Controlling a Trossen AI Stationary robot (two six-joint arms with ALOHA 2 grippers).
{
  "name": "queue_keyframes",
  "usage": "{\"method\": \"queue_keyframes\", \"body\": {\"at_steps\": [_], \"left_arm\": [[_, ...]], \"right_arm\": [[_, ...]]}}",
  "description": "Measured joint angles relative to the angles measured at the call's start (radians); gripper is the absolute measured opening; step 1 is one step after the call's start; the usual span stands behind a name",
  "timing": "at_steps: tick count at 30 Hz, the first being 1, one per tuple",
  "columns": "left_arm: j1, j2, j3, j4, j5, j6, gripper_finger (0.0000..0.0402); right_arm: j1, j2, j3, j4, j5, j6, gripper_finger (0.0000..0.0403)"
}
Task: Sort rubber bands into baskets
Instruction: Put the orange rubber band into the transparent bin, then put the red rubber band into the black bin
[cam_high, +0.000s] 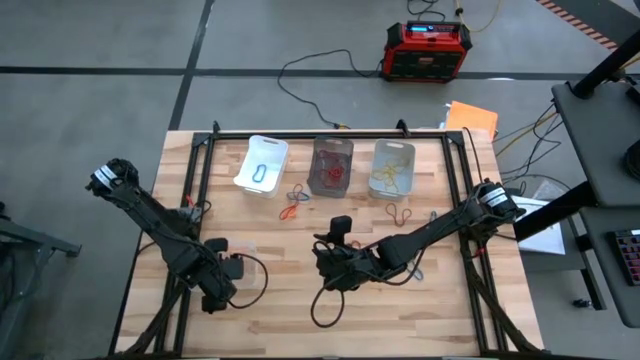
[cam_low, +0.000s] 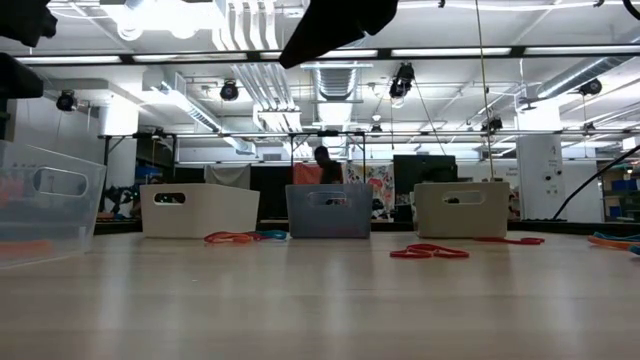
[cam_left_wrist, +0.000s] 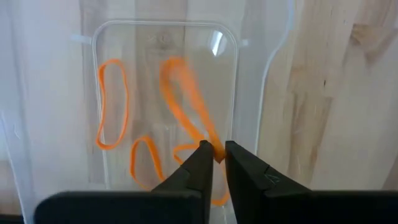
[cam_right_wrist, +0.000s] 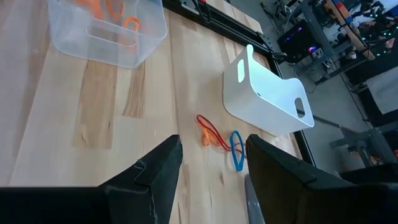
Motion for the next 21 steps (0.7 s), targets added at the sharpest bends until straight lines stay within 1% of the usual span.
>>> {"method": "queue_keyframes", "body": {"at_steps": [6,12,14,17,21], "left_arm": [[0.0,0.0,0.0,0.0,-0.008,-0.003,0.0067],[0.0,0.0,0.0,0.0,-0.058,0.005,0.0098],[0.0,0.0,0.003,0.0,-0.087,0.011,0.0103],[0.0,0.0,0.025,0.001,-0.161,0.023,0.0105],[0.0,0.0,0.071,0.008,-0.259,0.111,0.0105]], "right_arm": [[0.0,0.0,0.0,-0.012,0.0,0.013,0.0175],[0.0,0.0,0.0,-0.026,0.0,0.026,0.0173],[0.0,0.0,0.0,-0.027,0.0,0.026,0.0174],[0.0,0.0,0.0,-0.029,0.0,0.037,0.0176],[0.0,0.0,0.0,-0.057,-0.002,0.067,0.0175]]}}
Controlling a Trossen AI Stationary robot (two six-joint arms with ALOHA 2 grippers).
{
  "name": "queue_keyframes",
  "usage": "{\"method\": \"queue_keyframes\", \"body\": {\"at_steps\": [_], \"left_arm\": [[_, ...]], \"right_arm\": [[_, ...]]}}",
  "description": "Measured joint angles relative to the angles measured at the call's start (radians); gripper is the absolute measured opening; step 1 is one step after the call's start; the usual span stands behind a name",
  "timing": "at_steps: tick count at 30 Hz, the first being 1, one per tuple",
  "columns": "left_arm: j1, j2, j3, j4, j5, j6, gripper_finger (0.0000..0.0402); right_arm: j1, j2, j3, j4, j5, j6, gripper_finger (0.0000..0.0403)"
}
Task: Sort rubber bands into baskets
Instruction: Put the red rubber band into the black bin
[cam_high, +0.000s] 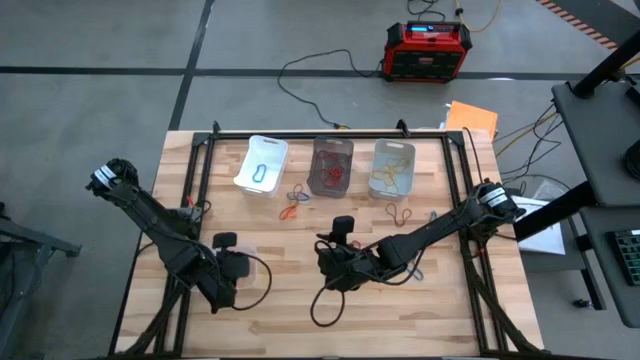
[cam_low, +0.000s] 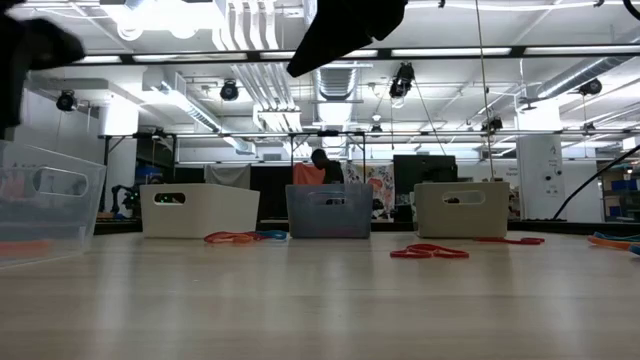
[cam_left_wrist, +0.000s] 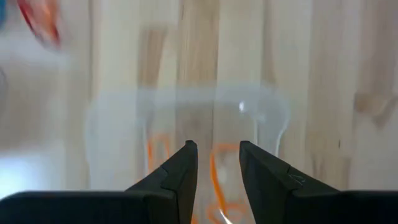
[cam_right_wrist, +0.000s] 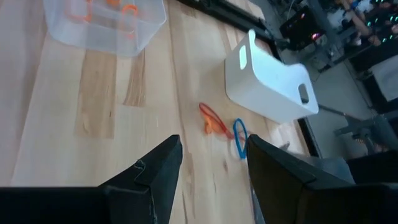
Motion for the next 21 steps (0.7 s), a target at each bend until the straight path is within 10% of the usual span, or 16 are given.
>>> {"method": "queue_keyframes", "body": {"at_steps": [11,21], "left_arm": [[0.013,-0.027,0.023,0.274,-0.163,0.551,0.0105],[0.127,-0.223,-0.068,0.356,-0.168,0.72,0.0105]], "right_arm": [[-0.001,0.0,0.0,-0.146,-0.083,0.137,0.0178],[-0.077,-0.007,0.0,-0.152,-0.116,0.05,0.0177]]}}
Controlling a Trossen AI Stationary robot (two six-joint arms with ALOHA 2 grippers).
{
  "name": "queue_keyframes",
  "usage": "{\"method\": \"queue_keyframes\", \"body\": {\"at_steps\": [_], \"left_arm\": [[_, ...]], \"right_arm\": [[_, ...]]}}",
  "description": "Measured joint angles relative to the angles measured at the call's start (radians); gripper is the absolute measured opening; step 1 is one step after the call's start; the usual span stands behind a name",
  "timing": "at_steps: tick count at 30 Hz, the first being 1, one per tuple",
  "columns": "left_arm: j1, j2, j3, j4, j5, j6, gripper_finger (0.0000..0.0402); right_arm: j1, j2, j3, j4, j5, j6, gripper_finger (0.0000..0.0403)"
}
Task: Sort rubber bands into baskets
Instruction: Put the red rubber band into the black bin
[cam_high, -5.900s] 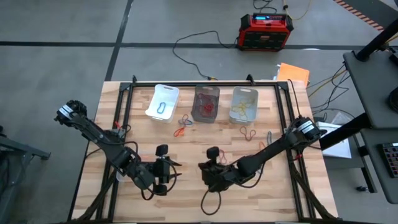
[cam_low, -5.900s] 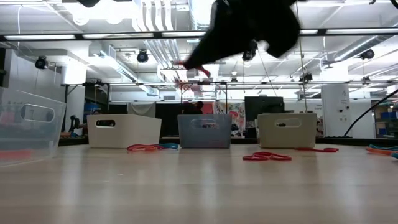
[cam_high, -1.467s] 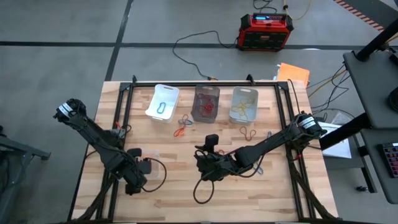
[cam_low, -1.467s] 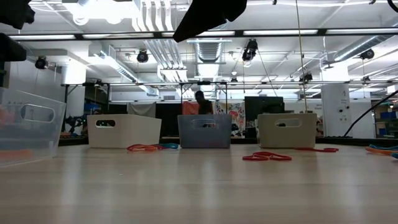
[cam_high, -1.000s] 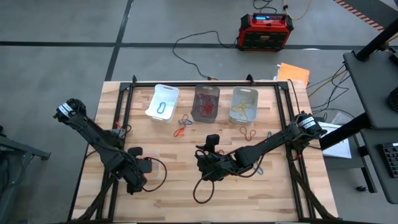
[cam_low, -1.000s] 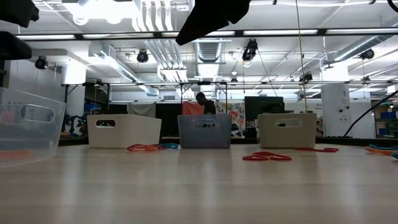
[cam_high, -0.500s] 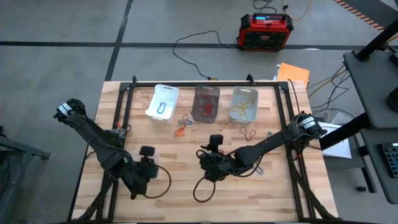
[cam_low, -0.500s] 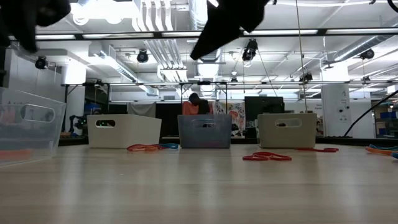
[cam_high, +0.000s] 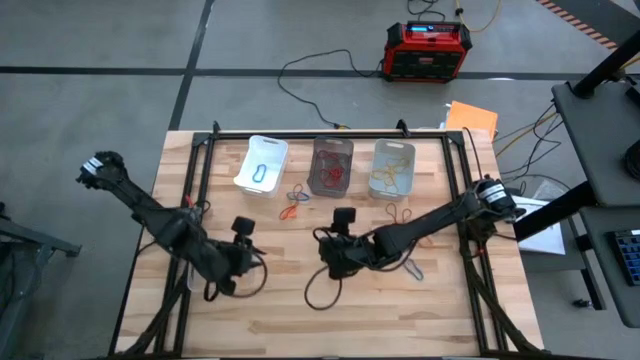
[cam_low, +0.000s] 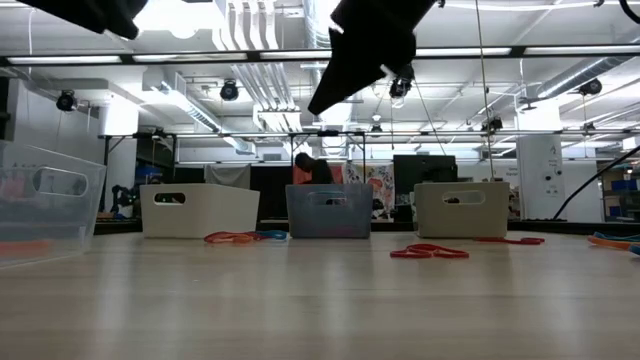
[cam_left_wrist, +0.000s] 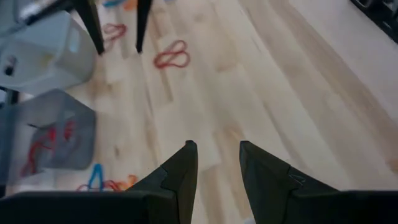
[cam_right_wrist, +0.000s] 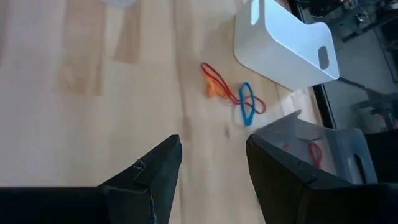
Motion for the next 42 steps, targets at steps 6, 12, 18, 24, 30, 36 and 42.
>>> {"method": "queue_keyframes", "body": {"at_steps": [6,12,18,24,30,36,42], "left_arm": [[0.09,-0.132,-0.121,0.13,0.001,0.108,0.0105],[0.181,-0.224,-0.209,0.213,0.001,0.128,0.0105],[0.207,-0.269,-0.271,0.288,0.001,0.124,0.0105],[0.207,-0.279,-0.276,0.31,0.003,0.125,0.0105],[0.207,-0.274,-0.274,0.319,0.003,0.154,0.0105],[0.207,-0.271,-0.278,0.322,0.003,0.161,0.0105],[0.207,-0.271,-0.278,0.327,0.002,0.16,0.0105]], "right_arm": [[-0.084,-0.021,0.0,-0.001,-0.078,-0.108,0.0177],[-0.177,-0.093,0.0,-0.066,-0.306,-0.124,0.0178],[-0.213,-0.119,0.0,-0.203,-0.469,-0.033,0.018],[-0.173,-0.119,-0.046,-0.293,-0.513,0.07,0.0183],[-0.145,-0.121,-0.184,-0.224,-0.567,0.16,0.0185],[-0.141,-0.121,-0.334,-0.02,-0.565,0.182,0.0185],[-0.148,-0.123,-0.461,0.149,-0.563,0.189,0.0181]]}}
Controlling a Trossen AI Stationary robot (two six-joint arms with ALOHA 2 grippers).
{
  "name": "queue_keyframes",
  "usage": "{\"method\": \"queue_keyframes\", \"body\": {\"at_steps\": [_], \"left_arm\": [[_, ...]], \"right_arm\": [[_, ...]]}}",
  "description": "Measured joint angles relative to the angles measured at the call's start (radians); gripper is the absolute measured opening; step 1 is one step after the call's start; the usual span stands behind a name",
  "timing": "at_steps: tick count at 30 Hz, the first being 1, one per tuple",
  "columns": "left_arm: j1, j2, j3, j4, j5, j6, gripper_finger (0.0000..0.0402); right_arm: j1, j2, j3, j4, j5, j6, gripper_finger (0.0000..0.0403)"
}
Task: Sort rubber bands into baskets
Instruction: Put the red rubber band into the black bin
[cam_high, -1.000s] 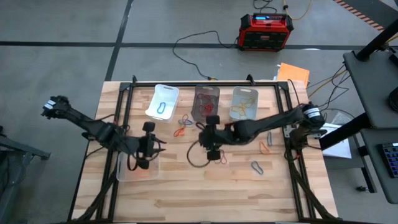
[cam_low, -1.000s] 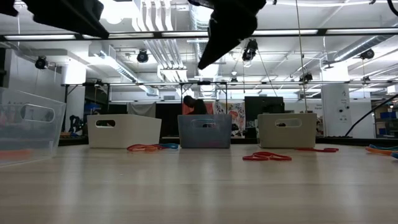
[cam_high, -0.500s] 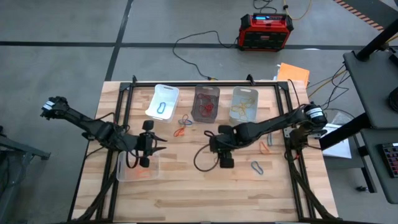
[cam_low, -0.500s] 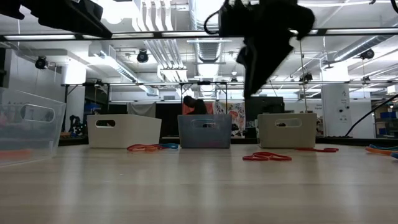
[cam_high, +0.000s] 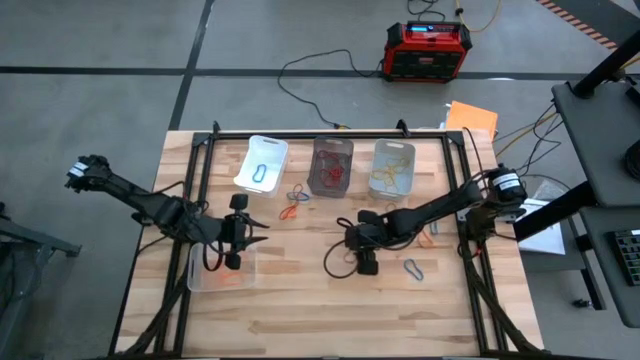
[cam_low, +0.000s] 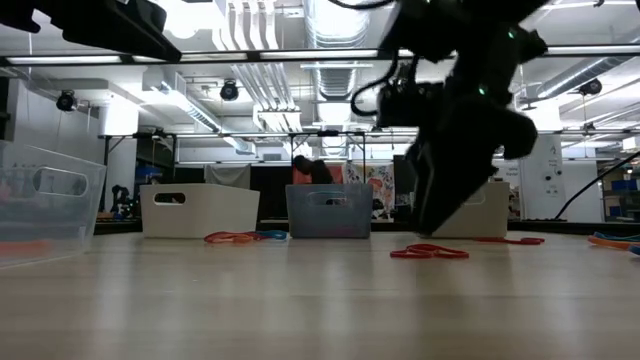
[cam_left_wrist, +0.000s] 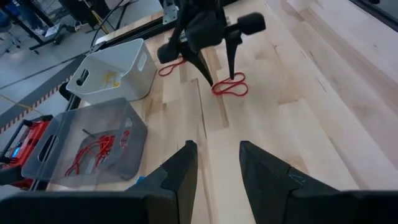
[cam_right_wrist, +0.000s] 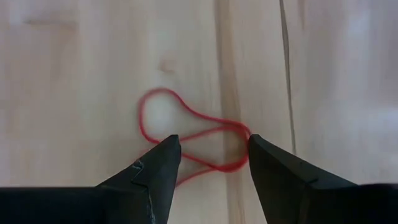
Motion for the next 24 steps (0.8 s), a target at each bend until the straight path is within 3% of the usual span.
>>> {"method": "queue_keyframes", "body": {"at_steps": [12,24], "left_arm": [[0.0,0.001,0.0,0.035,0.0,0.006,0.0105],[0.0,0.005,0.0,0.055,0.0,0.017,0.0105]], "right_arm": [[-0.004,0.005,-0.103,0.133,0.101,0.023,0.0131],[-0.011,0.043,-0.136,0.222,0.059,0.005,0.0013]]}}
